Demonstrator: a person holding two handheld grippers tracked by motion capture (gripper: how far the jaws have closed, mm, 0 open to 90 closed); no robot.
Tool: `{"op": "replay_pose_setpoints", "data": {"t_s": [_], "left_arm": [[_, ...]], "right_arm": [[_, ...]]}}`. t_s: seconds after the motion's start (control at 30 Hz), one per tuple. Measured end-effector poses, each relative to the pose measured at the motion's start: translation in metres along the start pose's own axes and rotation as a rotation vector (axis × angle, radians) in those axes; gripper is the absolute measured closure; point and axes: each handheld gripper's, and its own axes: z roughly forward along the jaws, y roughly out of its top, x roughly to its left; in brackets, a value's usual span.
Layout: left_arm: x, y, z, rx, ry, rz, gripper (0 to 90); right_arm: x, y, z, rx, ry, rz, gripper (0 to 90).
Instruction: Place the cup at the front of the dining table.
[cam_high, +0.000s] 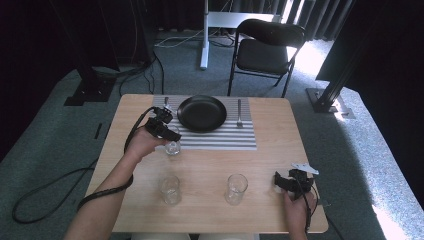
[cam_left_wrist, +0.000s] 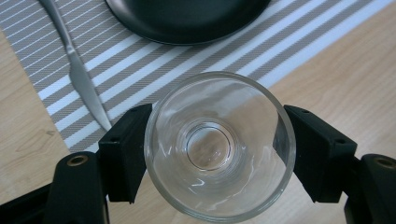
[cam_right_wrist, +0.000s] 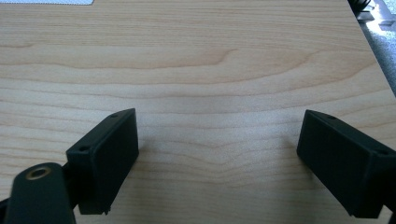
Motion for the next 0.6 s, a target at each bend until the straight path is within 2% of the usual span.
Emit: {"op": "replay_pose_setpoints", "data": {"t_s": [0.1,0.4,0.6], "left_arm": [[0.006,0.004,0.002,-0.003,-0.003,-0.010,28.8],[0.021,0.021,0.009,0.002,0.026,-0.030,28.8],[0.033,0.027,0.017,0.010,0.038,-0.052,28.8]], "right_arm": [[0.000,0.000,0.000,0.000,0.000,0.000,12.1],[0.000,0.000,0.000,0.000,0.000,0.000,12.1],[0.000,0.000,0.000,0.000,0.000,0.000,12.1]]}}
